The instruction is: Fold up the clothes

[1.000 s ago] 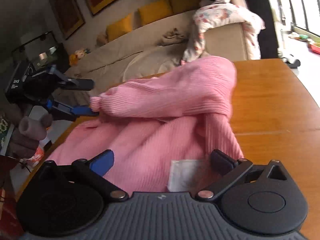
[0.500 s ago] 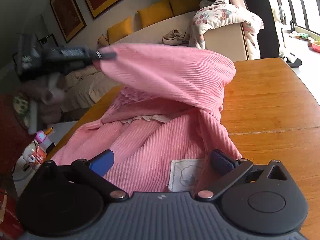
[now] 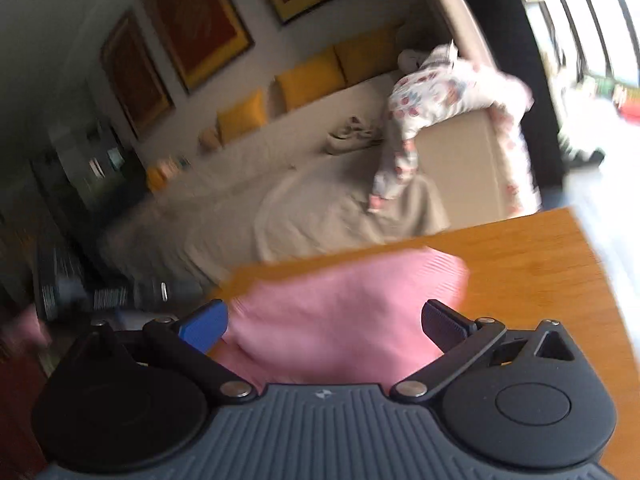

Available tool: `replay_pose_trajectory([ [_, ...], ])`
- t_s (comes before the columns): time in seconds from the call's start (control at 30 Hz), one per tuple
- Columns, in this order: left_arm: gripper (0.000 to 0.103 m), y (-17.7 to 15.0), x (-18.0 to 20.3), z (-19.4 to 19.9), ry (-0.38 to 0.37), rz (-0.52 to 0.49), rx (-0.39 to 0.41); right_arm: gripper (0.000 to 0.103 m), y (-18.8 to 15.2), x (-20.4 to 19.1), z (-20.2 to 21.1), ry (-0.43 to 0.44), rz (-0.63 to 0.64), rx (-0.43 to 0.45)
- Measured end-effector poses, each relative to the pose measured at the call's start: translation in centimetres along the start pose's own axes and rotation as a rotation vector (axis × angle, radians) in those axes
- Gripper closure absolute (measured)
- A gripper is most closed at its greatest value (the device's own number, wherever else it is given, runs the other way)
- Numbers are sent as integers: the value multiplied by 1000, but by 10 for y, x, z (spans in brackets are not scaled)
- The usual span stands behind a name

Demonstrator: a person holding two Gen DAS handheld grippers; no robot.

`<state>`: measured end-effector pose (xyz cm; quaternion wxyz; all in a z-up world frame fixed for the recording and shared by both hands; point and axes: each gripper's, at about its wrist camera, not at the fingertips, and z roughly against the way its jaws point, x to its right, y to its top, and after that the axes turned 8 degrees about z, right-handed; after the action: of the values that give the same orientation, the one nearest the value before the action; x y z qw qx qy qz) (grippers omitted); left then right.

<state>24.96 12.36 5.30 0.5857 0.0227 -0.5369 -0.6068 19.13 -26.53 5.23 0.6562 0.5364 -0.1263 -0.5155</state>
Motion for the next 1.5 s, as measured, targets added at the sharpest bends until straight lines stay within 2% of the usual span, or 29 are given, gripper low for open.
replay_pose_trajectory([
  [0.03,30,-1,0,-7,-57,46,-17,0,5,8,-15,37,-59,-2],
  [0.07,30,-6,-4,-19,-60,79,-40,0,0,17,-33,23,-108,-30],
  [0.1,31,-11,-9,-34,-23,95,-69,0,-5,27,-51,9,-157,-58],
  [0.13,34,-15,-17,-49,49,101,-108,0,-9,37,-68,-5,-205,-86],
  [0.17,55,-14,-23,-52,70,120,-121,0,-14,47,-85,-20,-253,-113],
  [0.2,70,-12,-29,-52,85,140,-132,2,-22,55,-94,-37,-283,-136],
  [0.23,71,-10,-35,-53,100,160,-143,3,-23,59,-92,-21,-283,-106],
  [0.27,65,-8,-41,-54,114,180,-154,4,-20,58,-87,-29,-284,-109],
  [0.3,45,-8,-36,-43,112,164,-149,4,-17,58,-82,-37,-281,-112],
  [0.33,39,-8,-30,-30,107,143,-142,4,-15,52,-71,-41,-224,-108],
  [0.4,36,-7,-19,-4,97,101,-128,4,-11,40,-49,-52,-107,-102],
  [0.5,30,-30,-2,22,163,-57,-159,4,-27,23,-17,-167,132,-146],
  [0.63,29,-59,6,27,259,-199,-208,4,-57,10,11,-325,395,-225],
  [0.77,30,-63,-1,2,339,-278,-200,4,-77,-7,7,-362,546,-288],
  [0.83,31,-62,-7,-7,401,-337,-190,4,-79,-4,18,-425,571,-305],
  [0.9,26,-61,-11,-11,438,-360,-191,1,-81,-1,28,-488,595,-322],
  [1.07,25,-59,-17,-7,440,-339,-172,1,-87,7,54,-647,656,-363],
  [1.2,28,-63,-9,10,402,-328,-174,1,-91,14,75,-771,700,-394],
  [1.23,27,-64,-6,16,389,-323,-176,1,-88,12,82,-749,669,-364],
  [1.3,26,-67,2,31,313,-289,-179,1,-82,10,96,-703,607,-303],
  [1.37,21,-71,15,44,215,-270,-178,1,-79,-2,98,-597,589,-241],
  [1.47,13,-89,42,57,150,-337,-192,1,-96,-30,86,-458,706,-269],
  [1.5,12,-99,51,60,157,-374,-199,1,-101,-39,82,-411,744,-278],
])
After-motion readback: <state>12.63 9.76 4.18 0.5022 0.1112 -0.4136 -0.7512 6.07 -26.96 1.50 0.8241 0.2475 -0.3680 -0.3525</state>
